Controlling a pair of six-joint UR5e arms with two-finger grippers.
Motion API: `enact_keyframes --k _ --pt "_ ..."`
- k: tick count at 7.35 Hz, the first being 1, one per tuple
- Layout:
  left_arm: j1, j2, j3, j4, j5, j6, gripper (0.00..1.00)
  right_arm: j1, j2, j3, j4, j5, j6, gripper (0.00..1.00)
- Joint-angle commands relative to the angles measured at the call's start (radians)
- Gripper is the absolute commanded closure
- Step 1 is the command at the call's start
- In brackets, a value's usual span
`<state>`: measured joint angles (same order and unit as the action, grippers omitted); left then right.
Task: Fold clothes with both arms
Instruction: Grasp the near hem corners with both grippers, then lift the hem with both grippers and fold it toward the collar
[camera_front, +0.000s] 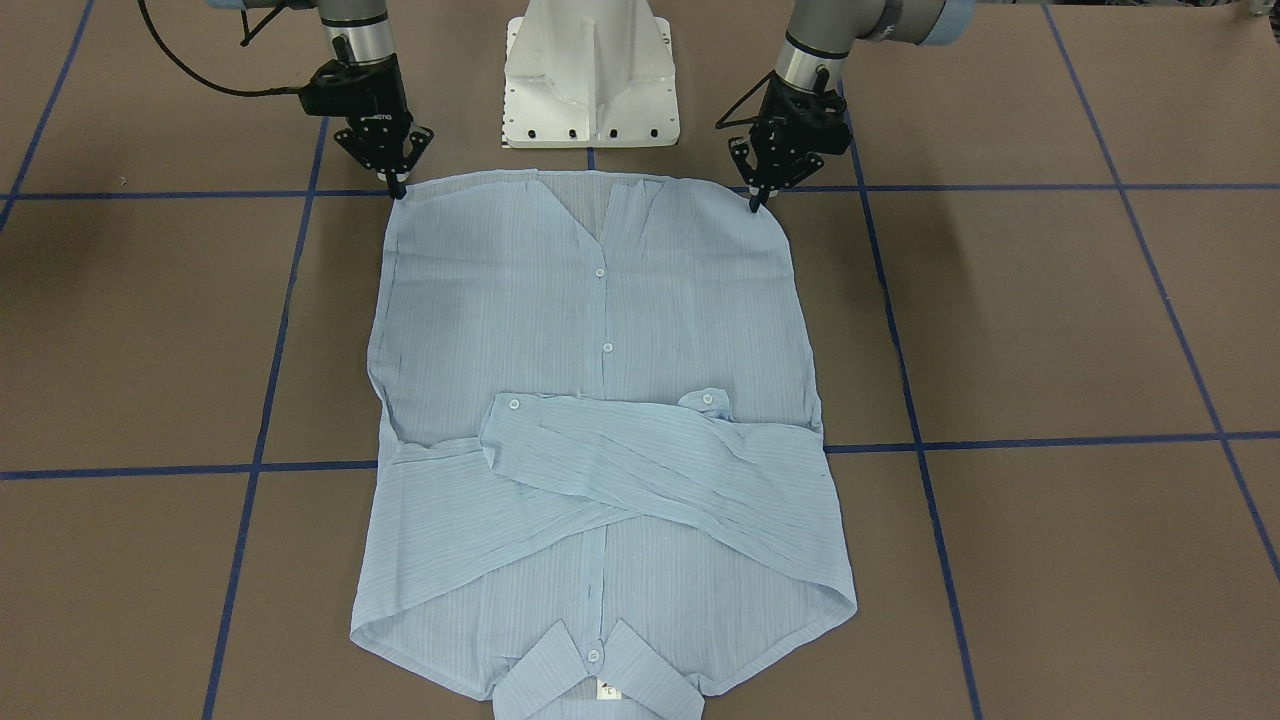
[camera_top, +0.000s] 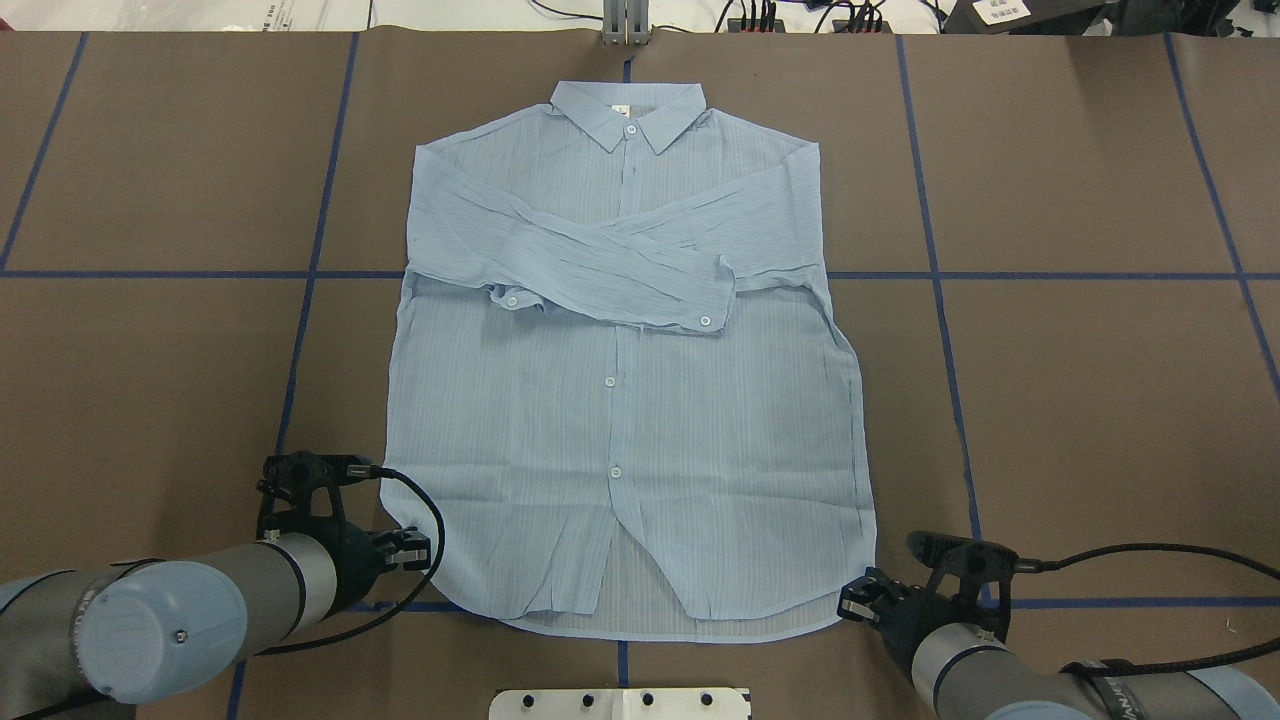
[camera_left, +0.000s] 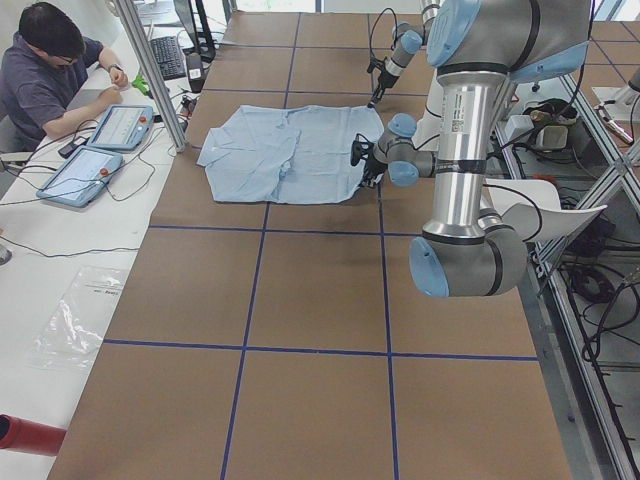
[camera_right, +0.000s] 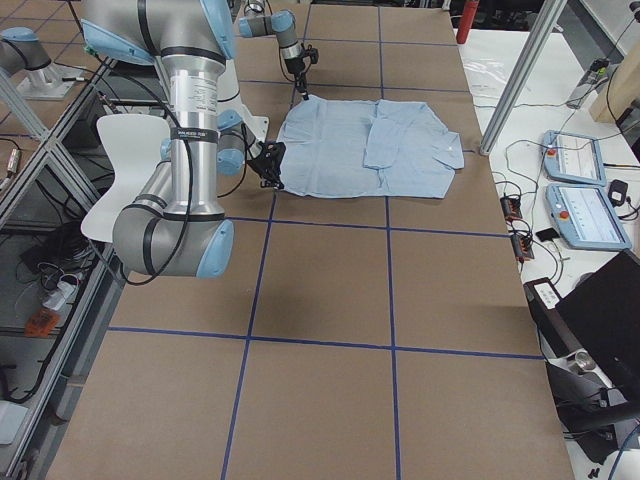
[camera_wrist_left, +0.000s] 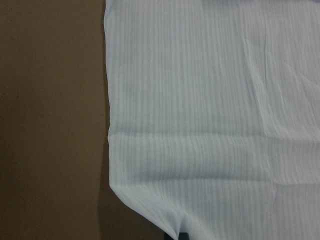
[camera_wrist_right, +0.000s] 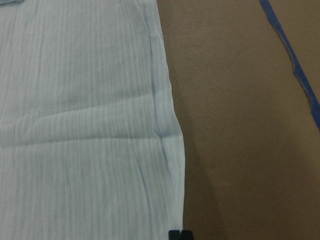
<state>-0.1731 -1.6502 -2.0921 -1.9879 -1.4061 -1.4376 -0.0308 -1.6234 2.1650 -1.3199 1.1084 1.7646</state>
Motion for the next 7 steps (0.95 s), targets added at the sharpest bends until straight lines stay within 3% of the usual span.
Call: enact_keyframes --k 1,2,4,5,7 --pt "-0.002 0.038 -0.125 0.036 -0.033 0.012 1.0 0.081 -0.022 0.178 -0.123 0.126 -0.094 1.0" --pt "-0.005 0.038 -0.255 0.158 -0.103 0.047 1.0 0.133 -0.015 0.32 -0.278 0.254 -0.112 1.0" --pt "-0.014 0.02 -0.531 0.431 -0.209 0.058 1.0 0.126 0.014 0.565 -0.534 0.344 -0.132 1.0" --pt "-0.022 -0.017 -0.612 0.551 -0.265 0.068 1.0 0.167 0.116 0.581 -0.612 0.419 -0.132 1.0" --pt "-0.115 -0.2 -0.579 0.703 -0.323 0.178 1.0 0.26 0.273 0.567 -0.764 0.456 -0.196 1.0"
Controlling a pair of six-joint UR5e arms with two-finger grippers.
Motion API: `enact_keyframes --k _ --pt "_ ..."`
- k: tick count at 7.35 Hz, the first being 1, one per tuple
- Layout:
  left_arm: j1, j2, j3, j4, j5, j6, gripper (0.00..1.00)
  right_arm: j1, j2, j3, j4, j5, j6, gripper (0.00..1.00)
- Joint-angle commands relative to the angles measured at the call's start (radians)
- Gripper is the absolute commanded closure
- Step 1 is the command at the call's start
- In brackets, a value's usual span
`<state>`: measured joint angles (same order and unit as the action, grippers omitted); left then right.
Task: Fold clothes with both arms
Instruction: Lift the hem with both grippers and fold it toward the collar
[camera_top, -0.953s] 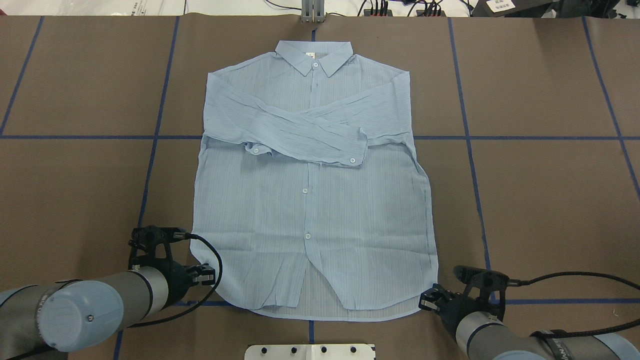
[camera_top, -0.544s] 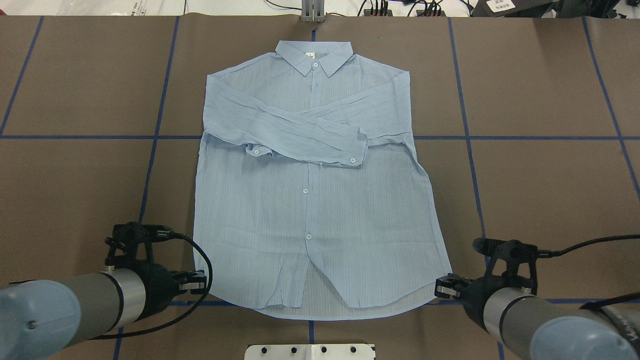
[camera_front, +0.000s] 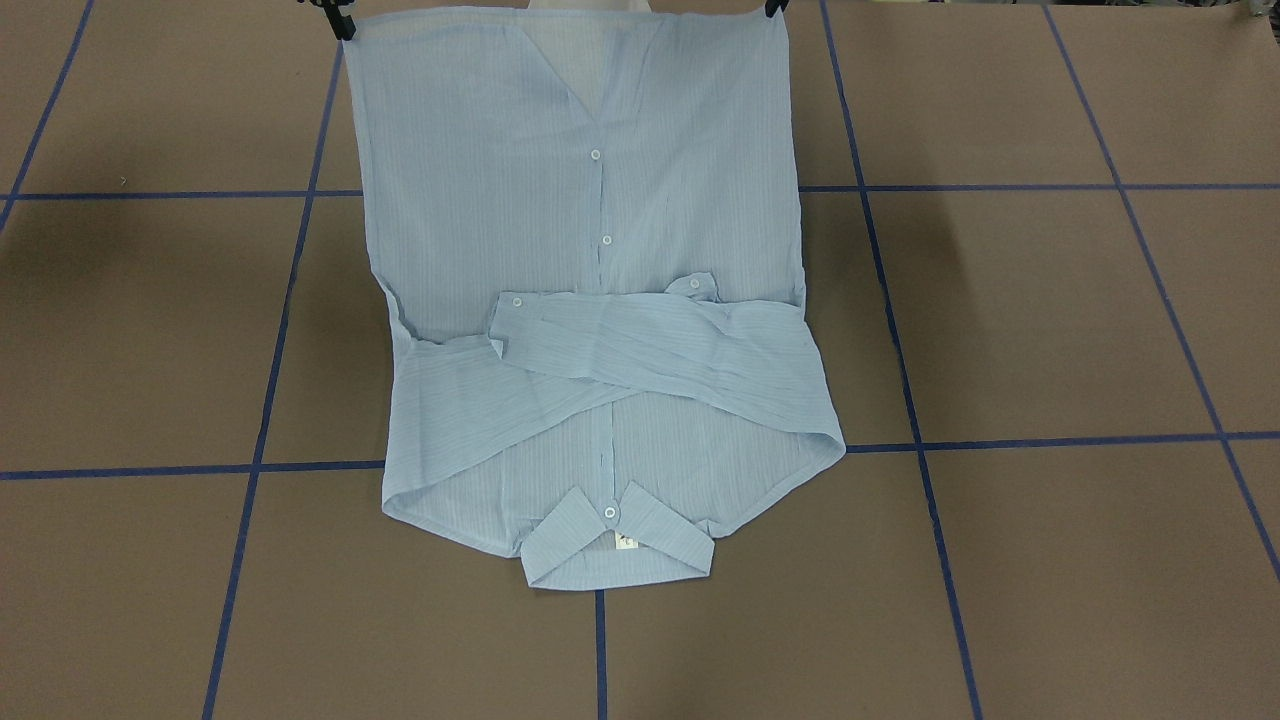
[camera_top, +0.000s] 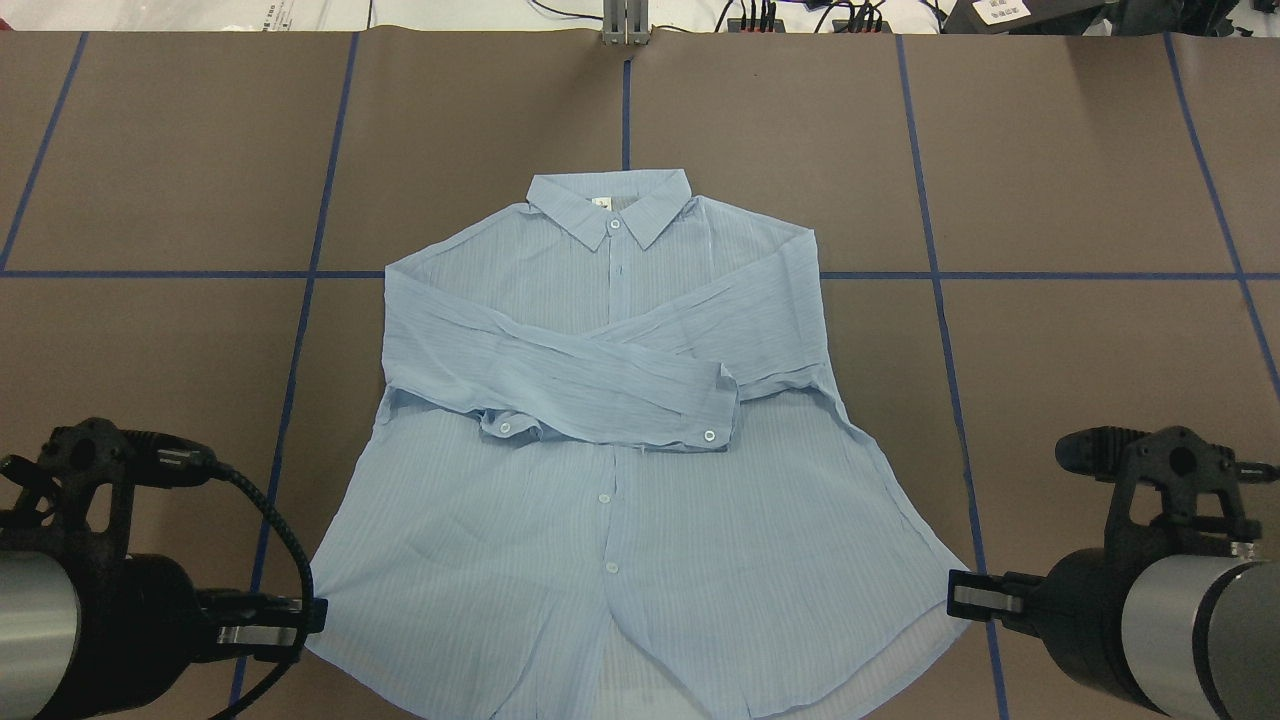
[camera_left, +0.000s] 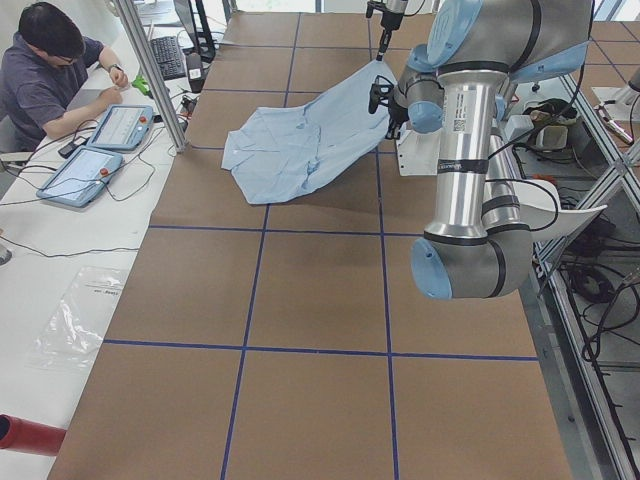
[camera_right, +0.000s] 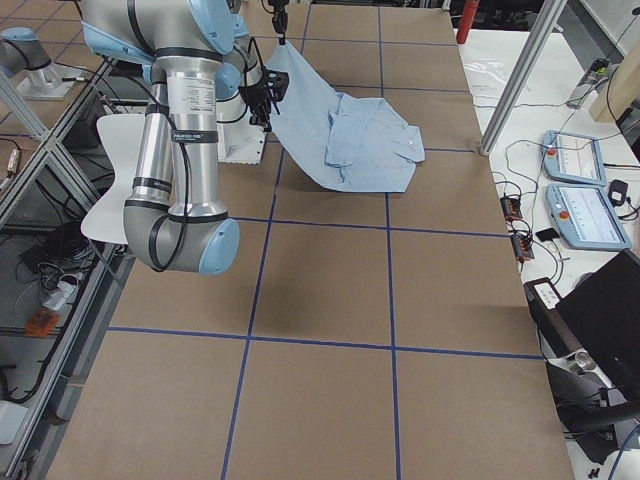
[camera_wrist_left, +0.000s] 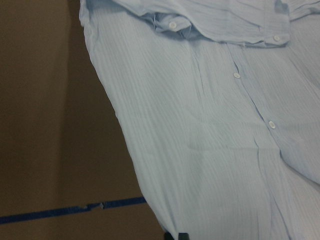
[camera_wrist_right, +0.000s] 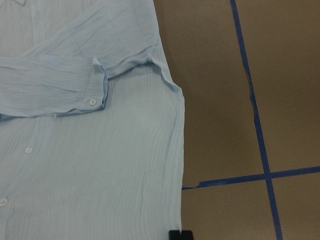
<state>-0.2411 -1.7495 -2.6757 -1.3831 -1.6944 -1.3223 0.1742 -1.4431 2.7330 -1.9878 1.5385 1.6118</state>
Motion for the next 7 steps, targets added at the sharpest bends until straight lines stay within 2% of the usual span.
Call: enact_keyframes --k 1,2,3,4,5,6,7 --pt "-0.103 -0.166 0.092 0.113 -0.033 0.067 1.0 0.104 0.183 -0.042 -0.126 0.026 -0.109 1.0" --pt "-0.16 -0.182 0.156 0.108 -0.024 0.102 1.0 0.169 0.211 -0.085 -0.125 0.028 -0.154 1.0" --pt "-0.253 -0.22 0.192 0.105 -0.027 0.256 1.0 0.242 0.261 -0.134 -0.121 0.028 -0.218 1.0" --pt "-0.321 -0.226 0.213 0.101 -0.028 0.308 1.0 0.296 0.286 -0.186 -0.114 0.023 -0.264 1.0" --pt "-0.375 -0.238 0.277 0.051 -0.028 0.313 1.0 0.36 0.338 -0.276 -0.089 0.022 -0.294 1.0" --pt "-0.398 -0.249 0.396 -0.046 -0.027 0.311 1.0 0.408 0.36 -0.389 -0.007 0.022 -0.296 1.0" --pt "-0.405 -0.249 0.527 -0.173 0.014 0.311 1.0 0.447 0.36 -0.507 0.12 0.02 -0.328 1.0"
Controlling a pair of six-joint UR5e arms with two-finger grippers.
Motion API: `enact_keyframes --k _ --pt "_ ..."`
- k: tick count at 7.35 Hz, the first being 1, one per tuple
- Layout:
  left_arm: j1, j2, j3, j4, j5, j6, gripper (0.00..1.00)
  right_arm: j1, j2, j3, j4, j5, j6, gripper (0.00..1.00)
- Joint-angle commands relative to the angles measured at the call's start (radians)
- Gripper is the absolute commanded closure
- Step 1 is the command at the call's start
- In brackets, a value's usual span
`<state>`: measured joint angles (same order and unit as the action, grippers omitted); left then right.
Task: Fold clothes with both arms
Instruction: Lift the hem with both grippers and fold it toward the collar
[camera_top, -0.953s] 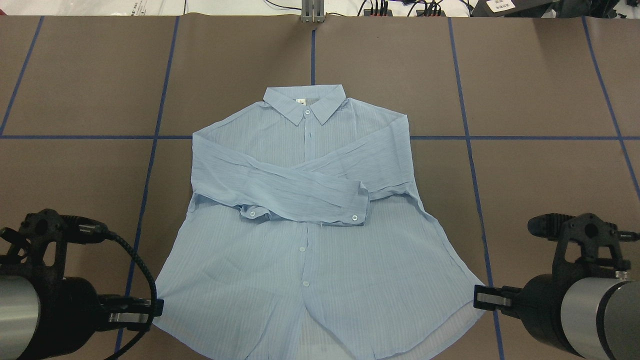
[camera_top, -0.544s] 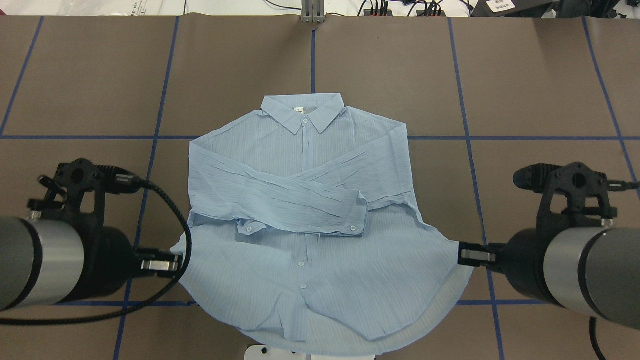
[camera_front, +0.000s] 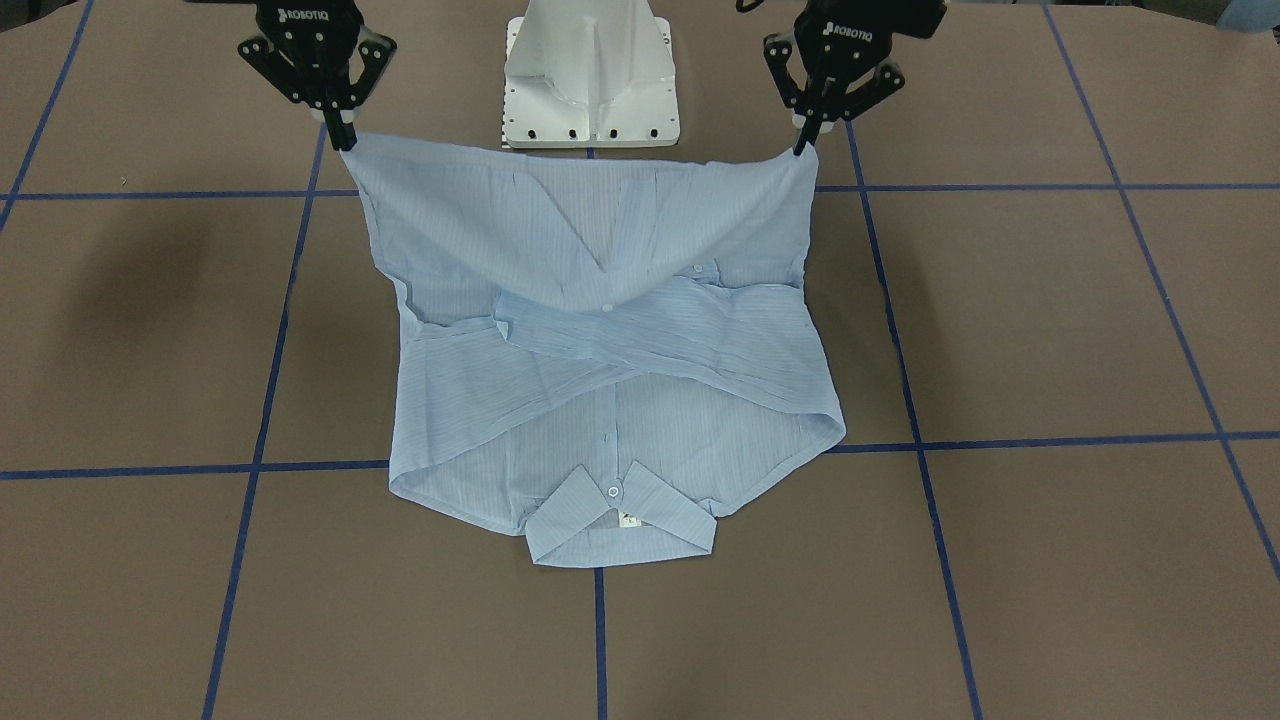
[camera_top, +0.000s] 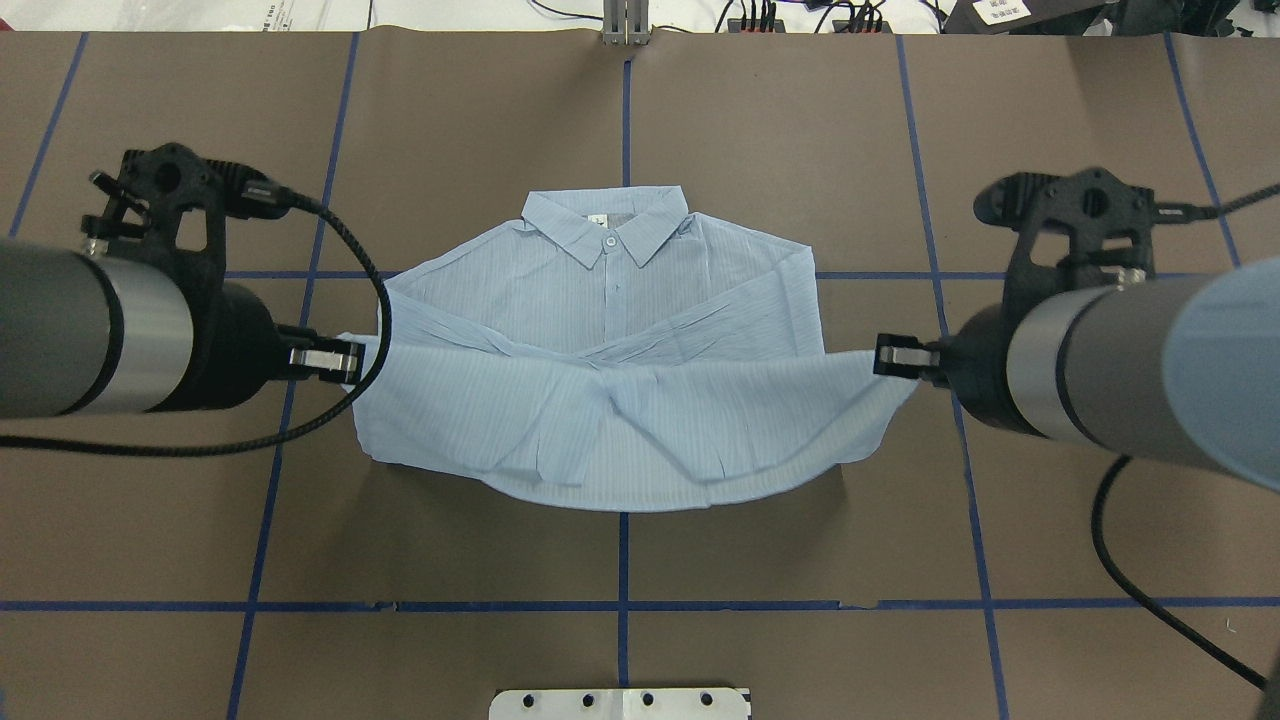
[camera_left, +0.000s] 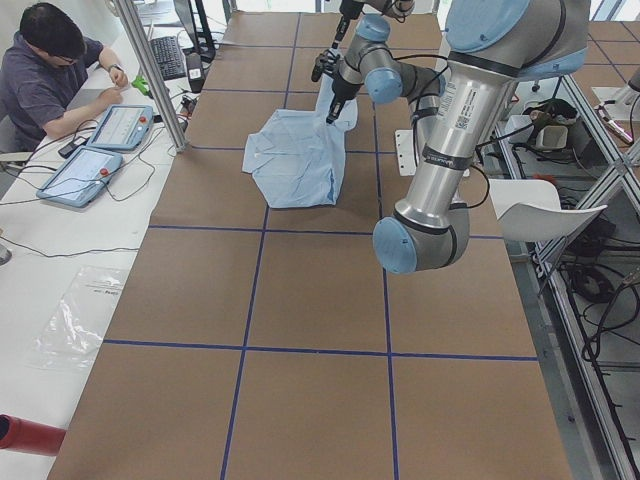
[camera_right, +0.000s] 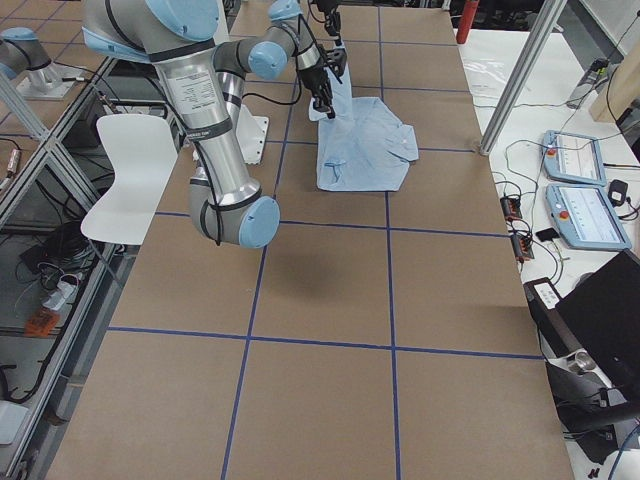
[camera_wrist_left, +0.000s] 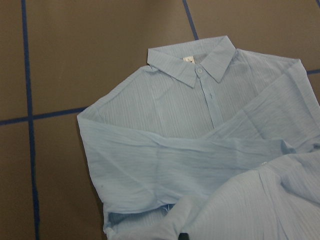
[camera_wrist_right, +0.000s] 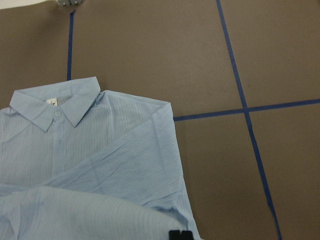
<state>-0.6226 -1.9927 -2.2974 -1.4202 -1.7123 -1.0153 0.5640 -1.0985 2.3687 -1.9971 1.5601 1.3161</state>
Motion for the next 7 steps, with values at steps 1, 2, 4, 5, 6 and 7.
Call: enact_keyframes --k 1,2,4,5,6,7 --pt "-0.023 -0.006 0.274 -0.254 0.071 0.006 1.0 0.089 0.016 -0.272 0.265 -0.002 -0.055 1.0" --pt "-0.026 -0.006 0.388 -0.363 0.104 0.006 1.0 0.111 0.016 -0.402 0.411 -0.005 -0.066 1.0" --pt "-0.026 -0.006 0.569 -0.512 0.152 0.006 1.0 0.12 0.041 -0.631 0.616 -0.021 -0.071 1.0" --pt "-0.026 -0.006 0.622 -0.564 0.154 0.006 1.0 0.122 0.057 -0.731 0.695 -0.031 -0.071 1.0" --pt "-0.026 -0.006 0.648 -0.578 0.157 0.006 1.0 0.122 0.057 -0.773 0.727 -0.043 -0.071 1.0" --pt "-0.025 -0.006 0.653 -0.58 0.167 0.006 1.0 0.119 0.058 -0.792 0.725 -0.051 -0.071 1.0"
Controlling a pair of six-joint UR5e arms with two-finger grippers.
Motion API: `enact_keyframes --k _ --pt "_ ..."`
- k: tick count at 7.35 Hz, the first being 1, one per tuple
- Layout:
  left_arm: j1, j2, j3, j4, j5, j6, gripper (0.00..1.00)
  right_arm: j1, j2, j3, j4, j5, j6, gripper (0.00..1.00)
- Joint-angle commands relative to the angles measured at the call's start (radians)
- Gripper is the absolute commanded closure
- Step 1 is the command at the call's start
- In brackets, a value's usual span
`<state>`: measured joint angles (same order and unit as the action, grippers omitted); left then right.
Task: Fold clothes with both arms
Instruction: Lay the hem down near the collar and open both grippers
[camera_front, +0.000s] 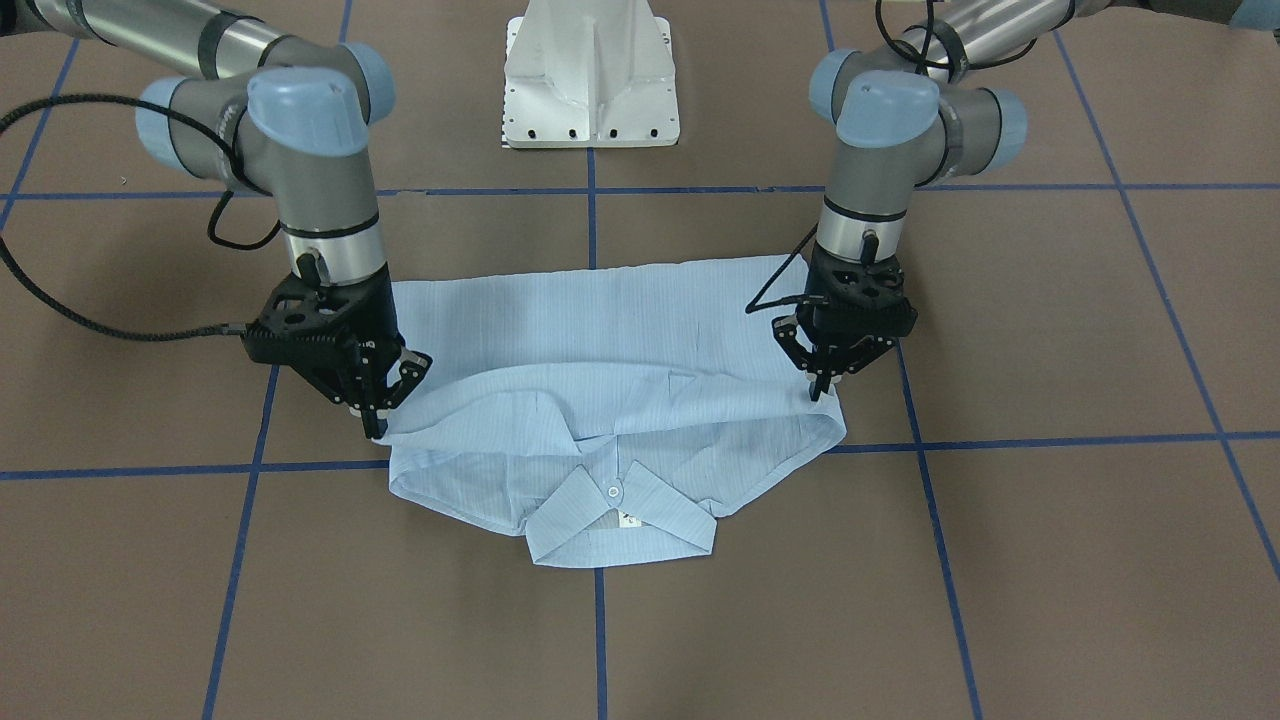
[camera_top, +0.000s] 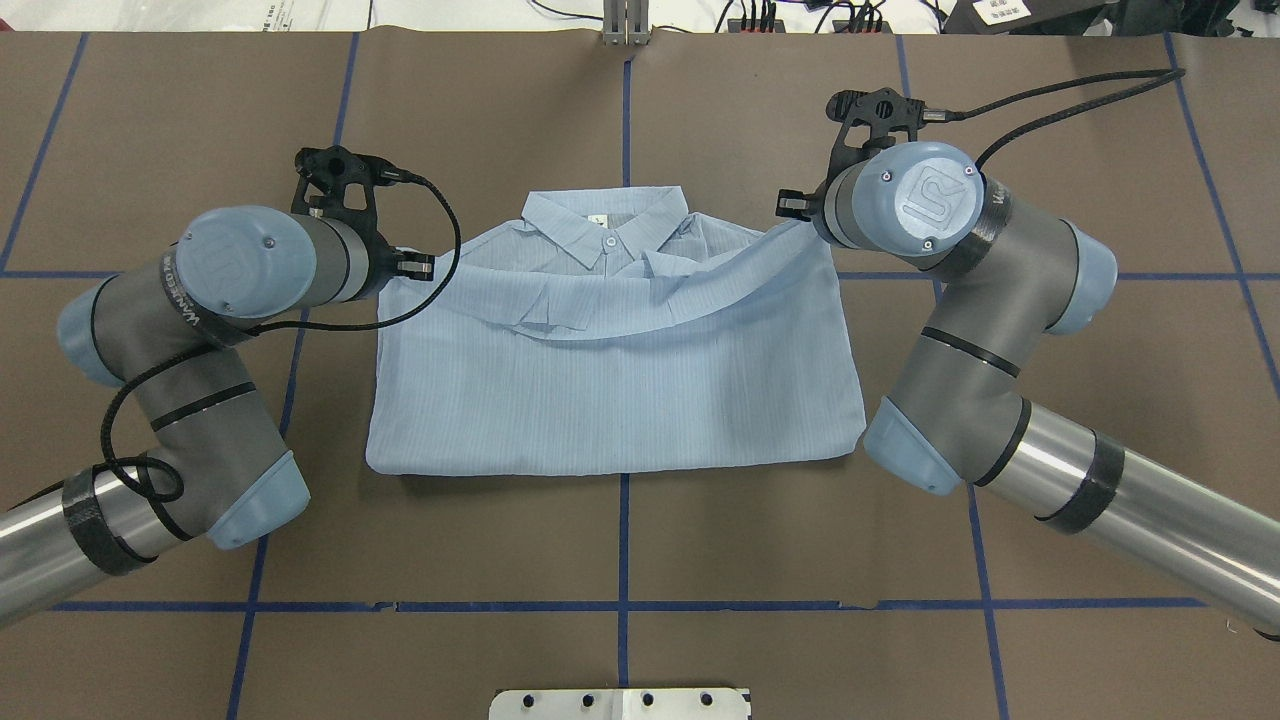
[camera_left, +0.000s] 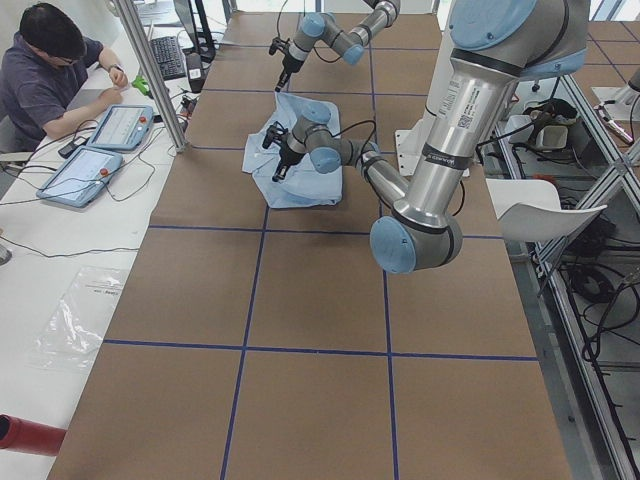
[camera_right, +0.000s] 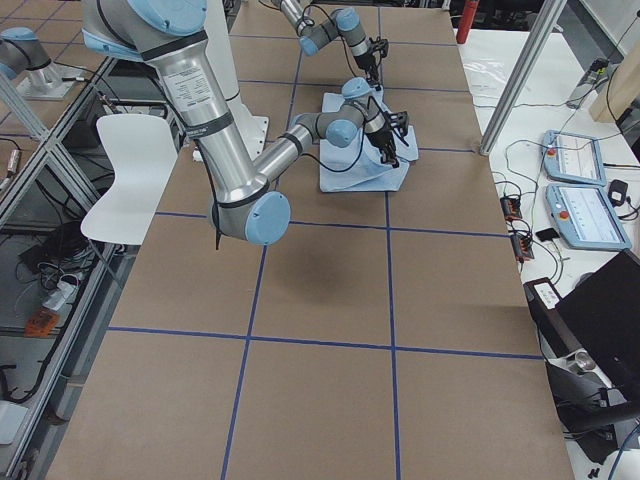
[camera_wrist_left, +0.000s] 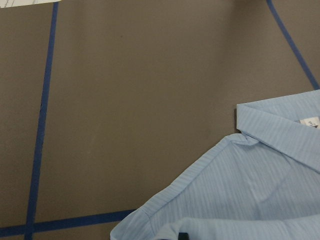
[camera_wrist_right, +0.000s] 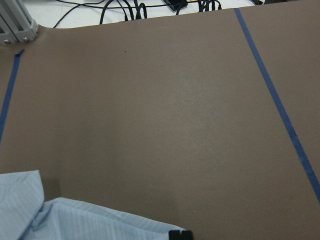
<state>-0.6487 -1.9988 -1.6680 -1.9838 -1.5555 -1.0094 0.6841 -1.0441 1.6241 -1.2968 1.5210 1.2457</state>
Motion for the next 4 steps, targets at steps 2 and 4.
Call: enact_keyframes --k 2,4 --pt "0.003 0.0 0.04 -0.02 0.011 0.0 1.0 -0.014 0.003 -0.049 0.024 -0.012 0.003 1.0" --pt "0.003 0.0 0.053 -0.023 0.009 0.0 1.0 -0.026 -0.002 -0.049 0.025 -0.012 0.003 0.68"
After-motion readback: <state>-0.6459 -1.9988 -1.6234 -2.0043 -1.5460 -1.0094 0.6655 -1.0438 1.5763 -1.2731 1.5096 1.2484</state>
